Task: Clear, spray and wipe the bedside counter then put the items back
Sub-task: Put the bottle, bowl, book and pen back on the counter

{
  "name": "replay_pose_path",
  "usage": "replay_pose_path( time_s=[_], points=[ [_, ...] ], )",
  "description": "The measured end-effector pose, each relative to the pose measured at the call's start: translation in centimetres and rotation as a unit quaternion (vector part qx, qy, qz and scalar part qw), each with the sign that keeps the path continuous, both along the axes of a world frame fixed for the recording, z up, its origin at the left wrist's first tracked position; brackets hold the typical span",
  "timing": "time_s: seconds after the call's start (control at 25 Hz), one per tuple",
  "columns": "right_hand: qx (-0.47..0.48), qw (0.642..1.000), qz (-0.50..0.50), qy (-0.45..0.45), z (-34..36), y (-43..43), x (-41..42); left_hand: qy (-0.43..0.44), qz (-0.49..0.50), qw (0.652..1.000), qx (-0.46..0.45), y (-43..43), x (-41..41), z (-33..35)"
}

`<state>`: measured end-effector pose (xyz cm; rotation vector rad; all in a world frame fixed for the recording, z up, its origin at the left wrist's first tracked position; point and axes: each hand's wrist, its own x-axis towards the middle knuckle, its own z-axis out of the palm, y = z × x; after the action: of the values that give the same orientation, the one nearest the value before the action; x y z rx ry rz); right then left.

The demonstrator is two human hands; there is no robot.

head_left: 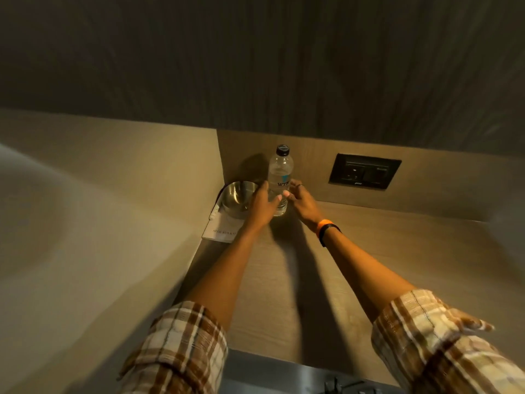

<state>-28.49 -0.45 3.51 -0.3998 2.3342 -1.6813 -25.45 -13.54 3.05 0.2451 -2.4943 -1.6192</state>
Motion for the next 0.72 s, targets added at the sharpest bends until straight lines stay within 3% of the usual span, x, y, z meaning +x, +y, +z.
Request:
replay_pose_path(
  time_s=[0.16,0.36,0.72],
  points=[
    [-0.039,0.999,-0.010,-0.006,0.3,1.1,0.6,0.037,0.032,0.998,0.032,1.7,-0.1,0.1],
    [-0.028,0.997,-0.060,0.043,0.2,10.8,2.9,0.038,-0.009,0.999,0.037,10.4,1.0,0.1],
    [-0.012,0.980,-0.196,-0.004,0.7,33.9,5.3,0.052,-0.198,0.972,0.112,33.6,2.1,1.1]
  ],
)
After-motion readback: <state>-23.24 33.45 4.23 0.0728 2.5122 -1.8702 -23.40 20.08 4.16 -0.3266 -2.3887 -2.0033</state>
